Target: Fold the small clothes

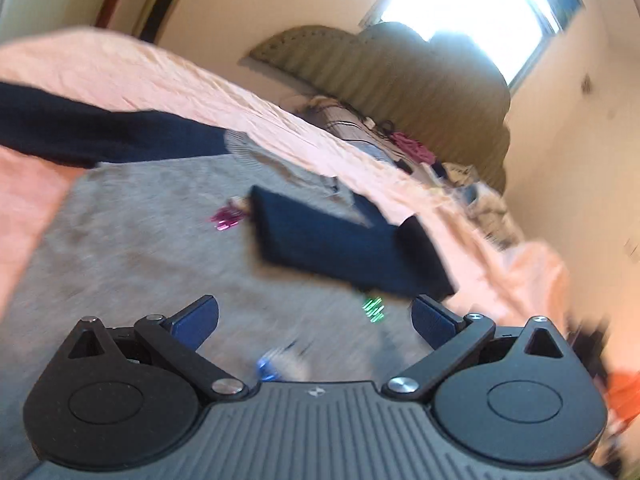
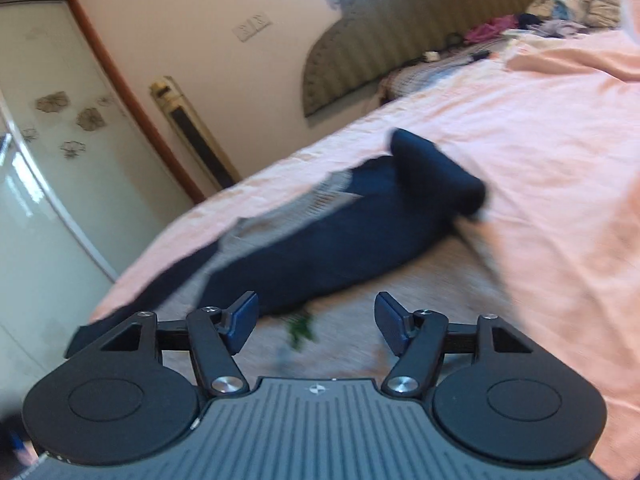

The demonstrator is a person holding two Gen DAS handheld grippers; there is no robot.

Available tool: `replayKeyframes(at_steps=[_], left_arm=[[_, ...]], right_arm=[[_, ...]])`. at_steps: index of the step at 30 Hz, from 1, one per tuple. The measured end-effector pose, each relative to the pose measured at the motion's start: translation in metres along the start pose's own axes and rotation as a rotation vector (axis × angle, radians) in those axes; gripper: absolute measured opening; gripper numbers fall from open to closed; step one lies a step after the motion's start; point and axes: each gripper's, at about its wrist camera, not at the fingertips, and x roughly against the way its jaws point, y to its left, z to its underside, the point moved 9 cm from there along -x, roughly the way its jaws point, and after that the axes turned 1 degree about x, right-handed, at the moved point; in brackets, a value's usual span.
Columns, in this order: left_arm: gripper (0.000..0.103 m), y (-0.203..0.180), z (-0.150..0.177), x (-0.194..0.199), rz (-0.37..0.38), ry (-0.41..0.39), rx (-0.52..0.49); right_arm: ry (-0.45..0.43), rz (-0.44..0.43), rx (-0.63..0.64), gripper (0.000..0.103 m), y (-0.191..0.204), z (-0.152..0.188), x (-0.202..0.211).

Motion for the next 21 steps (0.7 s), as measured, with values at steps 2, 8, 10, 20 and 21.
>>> replayKeyframes(at_steps=[2, 8, 10, 20, 21], left_arm=[[0.103, -0.002, -0.020, -0.029, 0.041, 0.042, 0.076], [0.090, 0.023, -0.033, -0.114, -0.079, 0.163, 0.202], [0.052, 0.013, -0.034, -0.128, -0.122, 0.154, 0.106], [0.008, -0.010, -0.078, -0.103, -0.271, 0.013, -0.206], [0.008, -0.003, -0.080, -0.097, -0.293, 0.004, -0.224]], right_arm=[[-0.028, -0.043, -0.070, 0.070, -0.006, -0.003, 0.002], [-0.049, -0.081, -0.100, 0.077, -0.011, -0.002, 0.002], [-0.056, -0.089, -0.108, 0.080, -0.012, -0.003, 0.002], [-0.058, -0.104, -0.114, 0.088, -0.011, -0.006, 0.002], [-0.058, -0.106, -0.113, 0.088, -0.010, -0.006, 0.002]])
